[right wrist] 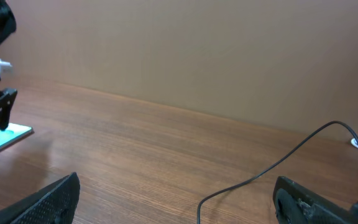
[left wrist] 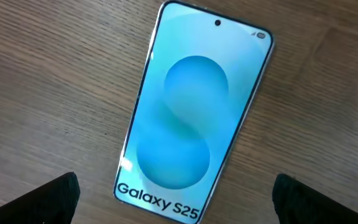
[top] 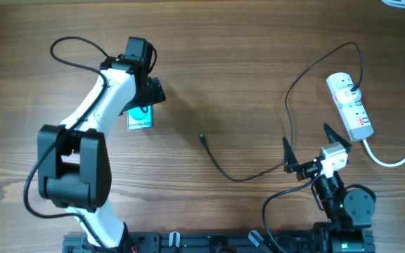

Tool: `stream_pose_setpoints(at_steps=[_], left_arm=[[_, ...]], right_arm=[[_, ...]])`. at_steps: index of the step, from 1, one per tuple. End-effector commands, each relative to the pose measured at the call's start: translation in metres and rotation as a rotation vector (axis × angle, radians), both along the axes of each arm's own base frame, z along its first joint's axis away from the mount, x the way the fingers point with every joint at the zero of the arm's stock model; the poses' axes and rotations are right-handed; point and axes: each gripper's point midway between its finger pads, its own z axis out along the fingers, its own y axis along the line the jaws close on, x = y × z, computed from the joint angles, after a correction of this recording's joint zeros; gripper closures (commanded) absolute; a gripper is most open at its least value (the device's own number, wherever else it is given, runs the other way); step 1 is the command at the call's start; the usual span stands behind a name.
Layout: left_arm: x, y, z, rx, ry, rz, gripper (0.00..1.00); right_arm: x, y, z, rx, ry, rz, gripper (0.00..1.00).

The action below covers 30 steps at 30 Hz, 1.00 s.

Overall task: Plug charger to phone and switch on socket
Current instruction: 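Lower the left gripper and grasp the light-blue phone by its edge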

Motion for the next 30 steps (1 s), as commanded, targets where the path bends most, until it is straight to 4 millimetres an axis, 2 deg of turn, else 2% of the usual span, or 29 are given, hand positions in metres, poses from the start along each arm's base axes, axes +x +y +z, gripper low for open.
stream_pose_setpoints(at_steps=[1, 9, 16, 21, 22, 24, 30], left_arm=[[0.002, 0.005, -0.014, 0.031, 0.027, -0.005, 0.00], [-0.002, 0.004, -0.044, 0.026, 0.045, -0.006, 0.00], [-0.018, 0.004, -0.070, 0.010, 0.056, -0.009, 0.00], [-0.027, -0.027, -0.078, -0.171, 0.093, -0.033, 0.01], [-0.031, -0.035, -0.078, -0.218, 0.111, -0.037, 0.06], [-0.039, -0.043, -0.078, -0.270, 0.147, -0.036, 0.09], [-0.079, -0.037, -0.077, -0.251, 0.306, 0.034, 0.08]], right_arm=[[0.000, 0.000, 0.001, -0.004, -0.008, -0.002, 0.00], [0.000, 0.000, 0.001, -0.005, -0.008, -0.002, 0.01], [0.000, 0.000, 0.001, -0.005, -0.008, -0.002, 0.00], [0.000, 0.000, 0.001, -0.005, -0.008, -0.002, 0.00], [0.000, 0.000, 0.001, -0.005, -0.008, -0.002, 0.00], [0.000, 0.000, 0.001, -0.005, -0.008, -0.002, 0.00], [0.000, 0.000, 0.001, -0.005, -0.008, -0.002, 0.00]])
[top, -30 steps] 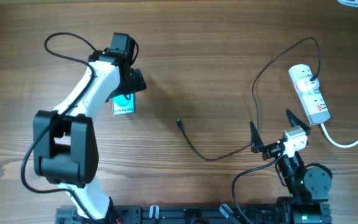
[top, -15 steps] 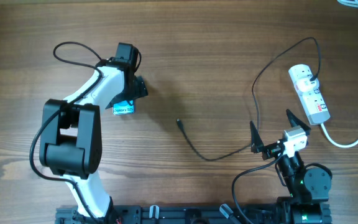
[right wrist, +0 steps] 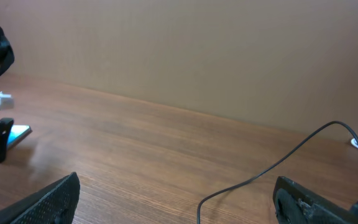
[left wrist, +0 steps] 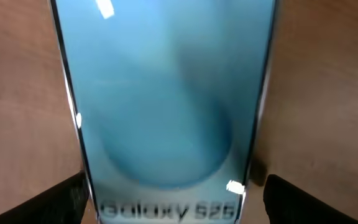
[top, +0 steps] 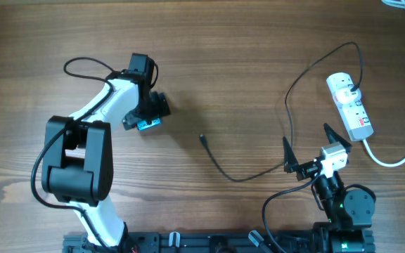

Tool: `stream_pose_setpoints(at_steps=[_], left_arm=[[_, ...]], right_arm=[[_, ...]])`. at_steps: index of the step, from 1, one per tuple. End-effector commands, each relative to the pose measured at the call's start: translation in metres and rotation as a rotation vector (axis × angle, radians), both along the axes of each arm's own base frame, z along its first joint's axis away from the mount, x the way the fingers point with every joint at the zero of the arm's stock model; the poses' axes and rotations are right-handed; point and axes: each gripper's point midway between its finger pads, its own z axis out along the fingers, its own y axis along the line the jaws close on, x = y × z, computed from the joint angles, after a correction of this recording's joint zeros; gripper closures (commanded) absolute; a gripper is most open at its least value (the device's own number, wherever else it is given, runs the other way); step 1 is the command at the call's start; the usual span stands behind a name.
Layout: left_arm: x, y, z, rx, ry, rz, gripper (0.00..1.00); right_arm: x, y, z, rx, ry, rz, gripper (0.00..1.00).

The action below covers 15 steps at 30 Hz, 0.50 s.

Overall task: Plug charger to phone and switch on socket
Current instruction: 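Lower the left gripper and grasp the light-blue phone by its edge, then lift the phone upright with the left gripper, bottom edge facing right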

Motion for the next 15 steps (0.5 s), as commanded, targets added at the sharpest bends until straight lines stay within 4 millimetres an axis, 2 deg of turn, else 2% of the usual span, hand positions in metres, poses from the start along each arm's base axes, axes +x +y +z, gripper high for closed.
stream_pose_setpoints(at_steps=[1, 4, 9, 11, 15], left_arm=[[-0.051, -0.011, -0.023, -0.070, 0.215, 0.052, 0.08], [-0.051, -0.010, -0.023, -0.062, 0.214, 0.052, 0.00], [-0.023, -0.014, -0.025, -0.079, 0.099, 0.034, 0.00], [-0.005, -0.001, -0.025, -0.003, 0.018, 0.042, 0.00], [0.013, 0.017, -0.023, 0.099, -0.066, 0.112, 0.00]], right_arm=[[0.000, 0.000, 0.001, -0.005, -0.008, -0.002, 0.00], [0.000, 0.000, 0.001, -0.005, -0.008, -0.002, 0.00], [0.000, 0.000, 0.001, -0.005, -0.008, -0.002, 0.00], [0.000, 0.000, 0.001, -0.005, -0.008, -0.002, 0.00], [0.000, 0.000, 0.001, -0.004, -0.008, -0.002, 0.00]])
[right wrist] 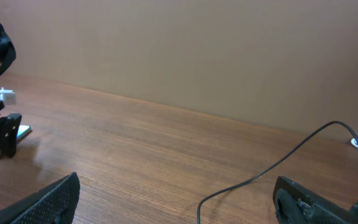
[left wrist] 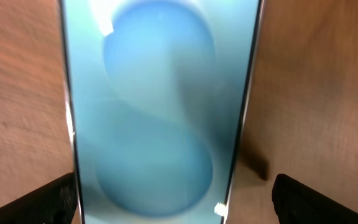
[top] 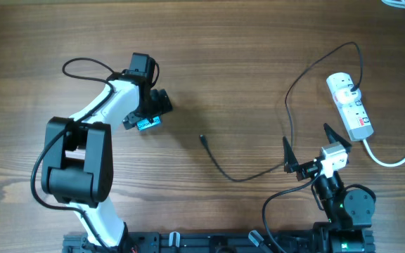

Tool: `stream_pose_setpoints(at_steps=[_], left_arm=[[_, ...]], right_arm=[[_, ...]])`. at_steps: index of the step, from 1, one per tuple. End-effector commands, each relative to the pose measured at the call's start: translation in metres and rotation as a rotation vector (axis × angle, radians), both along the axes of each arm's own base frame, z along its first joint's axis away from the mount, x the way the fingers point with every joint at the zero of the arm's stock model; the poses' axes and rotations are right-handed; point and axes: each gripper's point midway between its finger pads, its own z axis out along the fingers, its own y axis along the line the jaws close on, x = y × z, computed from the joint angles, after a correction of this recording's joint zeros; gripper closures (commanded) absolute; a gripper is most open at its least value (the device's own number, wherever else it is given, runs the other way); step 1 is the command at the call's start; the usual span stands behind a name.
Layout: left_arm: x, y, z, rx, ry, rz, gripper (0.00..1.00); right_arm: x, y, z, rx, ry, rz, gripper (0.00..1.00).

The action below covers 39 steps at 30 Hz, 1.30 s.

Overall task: Plug charger to phone and switch on socket
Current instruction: 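Lift the phone upright with the left gripper, bottom edge facing right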

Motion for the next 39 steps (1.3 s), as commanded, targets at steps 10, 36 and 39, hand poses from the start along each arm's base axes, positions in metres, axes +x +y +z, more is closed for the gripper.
stream_pose_setpoints(at_steps=[10, 36, 39], left_arm=[[-0.041, -0.003, -0.028, -0.031, 0.180, 0.063, 0.44], [-0.066, -0.003, -0.026, 0.074, 0.251, 0.130, 0.00], [-0.062, -0.004, -0.027, 0.069, 0.232, 0.130, 0.00]], right_arm=[[0.000, 0.000, 0.001, -0.005, -0.008, -0.001, 0.00], [0.000, 0.000, 0.001, -0.005, -0.008, -0.001, 0.00], [0.000, 0.000, 0.001, -0.005, -0.008, -0.001, 0.00]])
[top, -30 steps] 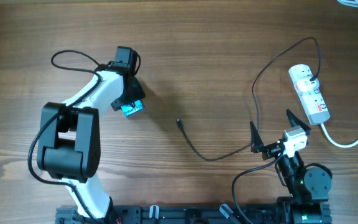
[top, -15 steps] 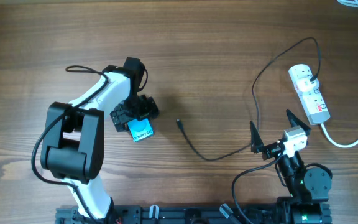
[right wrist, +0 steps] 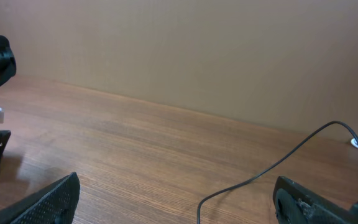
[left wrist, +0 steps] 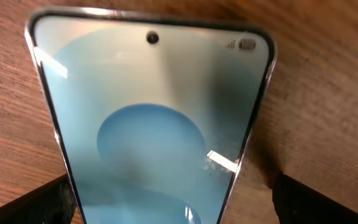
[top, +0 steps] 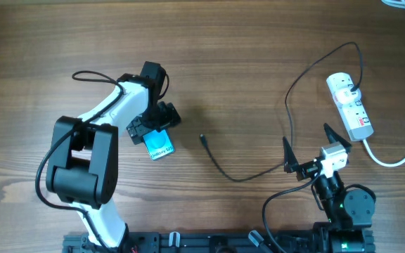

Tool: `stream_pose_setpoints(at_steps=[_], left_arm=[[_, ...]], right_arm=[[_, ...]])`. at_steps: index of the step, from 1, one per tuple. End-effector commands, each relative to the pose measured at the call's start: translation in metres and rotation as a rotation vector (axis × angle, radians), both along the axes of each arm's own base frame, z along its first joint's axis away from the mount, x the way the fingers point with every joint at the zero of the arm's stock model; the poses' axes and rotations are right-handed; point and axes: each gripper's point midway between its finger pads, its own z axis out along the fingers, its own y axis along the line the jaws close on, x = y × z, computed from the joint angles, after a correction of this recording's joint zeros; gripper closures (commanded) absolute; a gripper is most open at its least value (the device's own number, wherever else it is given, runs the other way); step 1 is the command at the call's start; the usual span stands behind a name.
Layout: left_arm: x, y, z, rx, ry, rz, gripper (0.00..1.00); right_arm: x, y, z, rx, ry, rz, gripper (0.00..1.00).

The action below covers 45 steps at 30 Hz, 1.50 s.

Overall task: Plug charger to phone and switch on socket
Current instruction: 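Lift the phone upright with the left gripper, bottom edge facing right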

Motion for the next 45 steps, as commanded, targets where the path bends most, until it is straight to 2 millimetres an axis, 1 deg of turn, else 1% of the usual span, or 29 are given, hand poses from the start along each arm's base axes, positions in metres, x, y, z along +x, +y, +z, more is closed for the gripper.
stream_pose_setpoints(at_steps=[1, 4, 7, 11, 15, 19, 23, 24, 25, 29, 31, 33, 35, 38, 39, 41, 42, 43, 44, 45], left_arm=[[-0.005, 0.022, -0.022, 0.124, 0.019, 0.047, 0.00], [-0.004, 0.027, -0.022, 0.154, 0.010, 0.081, 0.00], [-0.004, 0.027, -0.024, 0.153, 0.007, 0.083, 0.00], [-0.001, 0.026, -0.032, 0.143, -0.026, 0.085, 0.00], [-0.002, 0.025, -0.032, 0.138, -0.025, 0.085, 0.00], [-0.001, 0.028, -0.032, 0.139, -0.025, 0.090, 0.01], [0.000, 0.026, -0.032, 0.126, -0.024, 0.075, 0.11], [0.000, 0.023, -0.032, 0.106, -0.023, 0.048, 0.16], [0.000, 0.020, -0.033, 0.090, -0.022, 0.026, 0.18], [-0.001, 0.019, -0.033, 0.078, -0.015, -0.025, 0.16], [-0.007, 0.019, -0.032, 0.079, 0.011, -0.028, 0.07], [-0.018, 0.020, -0.031, 0.078, 0.054, -0.028, 0.04], [-0.021, 0.020, -0.031, 0.081, 0.068, -0.029, 0.07], [-0.022, 0.021, -0.031, 0.081, 0.070, -0.029, 0.14], [-0.020, 0.019, -0.031, 0.074, 0.064, -0.029, 0.17], [-0.017, 0.015, -0.032, 0.054, 0.052, -0.028, 0.19], [-0.015, 0.012, -0.032, 0.034, 0.046, -0.049, 0.21], [-0.014, 0.006, -0.032, -0.002, 0.040, -0.081, 0.23], [-0.012, 0.000, -0.032, -0.040, 0.033, -0.108, 0.23], [-0.012, -0.005, -0.032, -0.071, 0.030, -0.129, 0.23]], right_arm=[[0.000, 0.000, 0.001, -0.005, -0.008, -0.001, 0.00], [0.000, 0.000, 0.001, -0.005, -0.008, -0.001, 0.00], [0.000, 0.000, 0.001, -0.005, -0.008, -0.001, 0.00], [0.000, 0.000, 0.001, -0.005, -0.008, -0.001, 0.00], [0.000, 0.000, 0.001, -0.005, -0.008, -0.001, 0.00], [0.000, 0.000, 0.001, -0.005, -0.008, -0.001, 0.00], [0.000, 0.000, 0.001, -0.005, -0.008, -0.001, 0.00], [0.000, 0.000, 0.001, -0.005, -0.008, -0.001, 0.00], [0.000, 0.000, 0.001, -0.005, -0.008, -0.001, 0.00], [0.000, 0.000, 0.001, -0.005, -0.008, -0.001, 0.00], [0.000, 0.000, 0.001, -0.005, -0.008, -0.001, 0.00], [0.000, 0.000, 0.001, -0.005, -0.008, -0.001, 0.00], [0.000, 0.000, 0.001, -0.005, -0.008, -0.001, 0.00], [0.000, 0.000, 0.001, -0.005, -0.008, -0.001, 0.00], [0.000, 0.000, 0.001, -0.005, -0.008, -0.001, 0.00], [0.000, 0.000, 0.001, -0.005, -0.009, -0.001, 0.00], [0.000, 0.000, 0.006, -0.006, -0.028, -0.002, 0.00], [-0.001, 0.002, 0.011, 0.003, -0.047, 0.012, 0.00], [-0.010, 0.023, 0.019, 0.025, -0.074, 0.146, 0.00], [-0.023, 0.046, 0.024, 0.013, -0.099, 0.294, 0.00]])
